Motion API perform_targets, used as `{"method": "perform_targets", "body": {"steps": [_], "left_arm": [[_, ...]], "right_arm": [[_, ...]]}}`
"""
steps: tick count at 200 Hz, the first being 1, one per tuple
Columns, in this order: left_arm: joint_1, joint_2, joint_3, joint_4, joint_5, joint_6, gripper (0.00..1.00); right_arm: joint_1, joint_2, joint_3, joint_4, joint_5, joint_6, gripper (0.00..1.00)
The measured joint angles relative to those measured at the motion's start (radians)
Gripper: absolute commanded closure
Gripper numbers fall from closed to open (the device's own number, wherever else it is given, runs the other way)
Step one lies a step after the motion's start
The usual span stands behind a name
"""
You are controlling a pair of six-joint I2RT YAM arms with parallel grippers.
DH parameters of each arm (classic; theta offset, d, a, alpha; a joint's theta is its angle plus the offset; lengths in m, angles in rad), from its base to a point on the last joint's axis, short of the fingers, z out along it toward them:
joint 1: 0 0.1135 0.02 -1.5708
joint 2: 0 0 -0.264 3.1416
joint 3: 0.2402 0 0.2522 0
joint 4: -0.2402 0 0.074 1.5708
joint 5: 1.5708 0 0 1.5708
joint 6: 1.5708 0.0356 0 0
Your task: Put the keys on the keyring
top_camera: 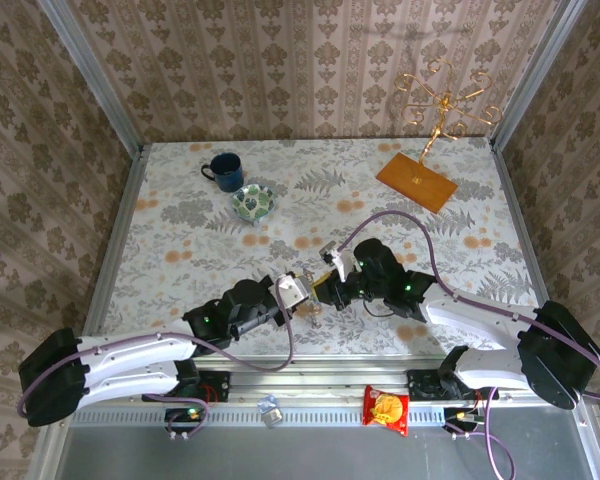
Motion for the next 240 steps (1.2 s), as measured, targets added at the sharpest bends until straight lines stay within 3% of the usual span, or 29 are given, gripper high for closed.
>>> {"method": "perform_targets", "body": {"steps": [53,91,100,125,176,215,240], "left_arm": [[0.014,0.016,0.002,0.013,0.031,0.0,0.84],[0.026,0.028,0.015,0.004,0.068,0.0,0.95],[0.029,0.028,0.019,-0.003,0.081,-0.002,1.0],[0.035,0.028,0.029,-0.023,0.107,-0.002,1.0],[0.04,0.021,0.027,-0.029,0.11,-0.003,1.0],[0.04,-0.001,-0.001,-0.01,0.109,-0.005,1.0],[0.04,-0.018,-0.026,0.018,0.109,-0.009,1.0]], "right_arm": [[0.012,0.011,0.0,-0.023,-0.006,-0.016,0.84],[0.012,0.011,0.001,-0.024,-0.005,-0.016,0.84],[0.012,0.011,0.001,-0.026,-0.004,-0.016,0.8],[0.012,0.011,0.001,-0.032,-0.003,-0.025,0.63],[-0.008,-0.084,-0.026,-0.054,0.01,-0.094,0.43],[-0.051,-0.218,-0.076,-0.056,0.044,-0.188,0.43],[-0.063,-0.234,-0.079,-0.079,0.049,-0.294,0.49]]}}
